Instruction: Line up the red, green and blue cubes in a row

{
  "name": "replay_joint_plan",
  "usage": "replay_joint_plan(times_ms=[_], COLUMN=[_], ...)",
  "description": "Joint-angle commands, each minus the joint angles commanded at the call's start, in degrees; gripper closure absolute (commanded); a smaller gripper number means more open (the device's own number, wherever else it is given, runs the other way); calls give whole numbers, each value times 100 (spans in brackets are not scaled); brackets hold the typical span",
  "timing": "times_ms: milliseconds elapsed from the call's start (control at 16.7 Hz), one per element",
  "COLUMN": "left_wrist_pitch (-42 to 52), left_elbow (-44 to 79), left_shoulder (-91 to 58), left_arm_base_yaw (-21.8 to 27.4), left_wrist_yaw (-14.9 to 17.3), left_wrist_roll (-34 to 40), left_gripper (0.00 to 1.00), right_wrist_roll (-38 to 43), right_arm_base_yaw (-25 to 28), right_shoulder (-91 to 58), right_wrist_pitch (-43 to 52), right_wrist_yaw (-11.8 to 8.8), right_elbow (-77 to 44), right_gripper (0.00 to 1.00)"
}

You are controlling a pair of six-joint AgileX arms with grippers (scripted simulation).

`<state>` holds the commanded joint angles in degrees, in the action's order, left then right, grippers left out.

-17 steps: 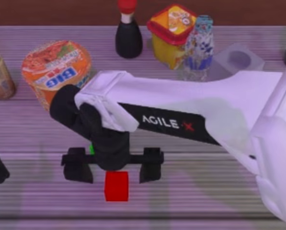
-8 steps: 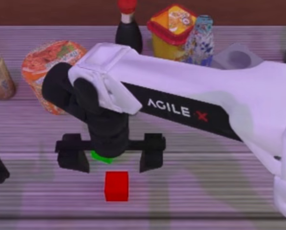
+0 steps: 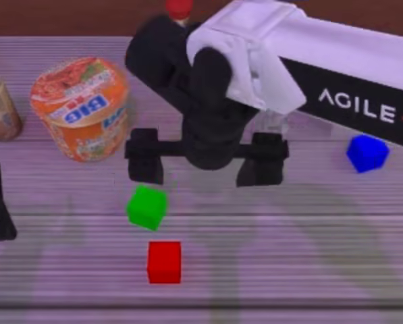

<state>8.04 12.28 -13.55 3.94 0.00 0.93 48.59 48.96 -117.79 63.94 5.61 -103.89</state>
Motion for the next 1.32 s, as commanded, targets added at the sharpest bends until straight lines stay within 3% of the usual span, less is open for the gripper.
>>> replay_joint_plan(times_ms=[360,600,840,1320], left_wrist_pitch=[1467,2597,3651,4998], left_elbow=[2136,3676,5112,7247], left_shoulder=[-2950,-5316,-7460,-10103], left_arm_base_yaw=[694,1212,1698,2376], left_wrist_yaw=[-3,3,15,17], left_wrist_roll=[168,291,406,563], left_gripper=[0,0,0,0], right_wrist_roll=[-1482,-2609,-3584,-4735], right_arm_base_yaw=[-1368,-2448,-3412,-4672], right_shoulder=[3550,6267,8566,11416], right_wrist_pitch=[-1568,-2806,-4036,-6083], right_wrist_yaw=[411,470,302,-409], right_elbow=[2805,5152,7299,10033], right_gripper=[0,0,0,0])
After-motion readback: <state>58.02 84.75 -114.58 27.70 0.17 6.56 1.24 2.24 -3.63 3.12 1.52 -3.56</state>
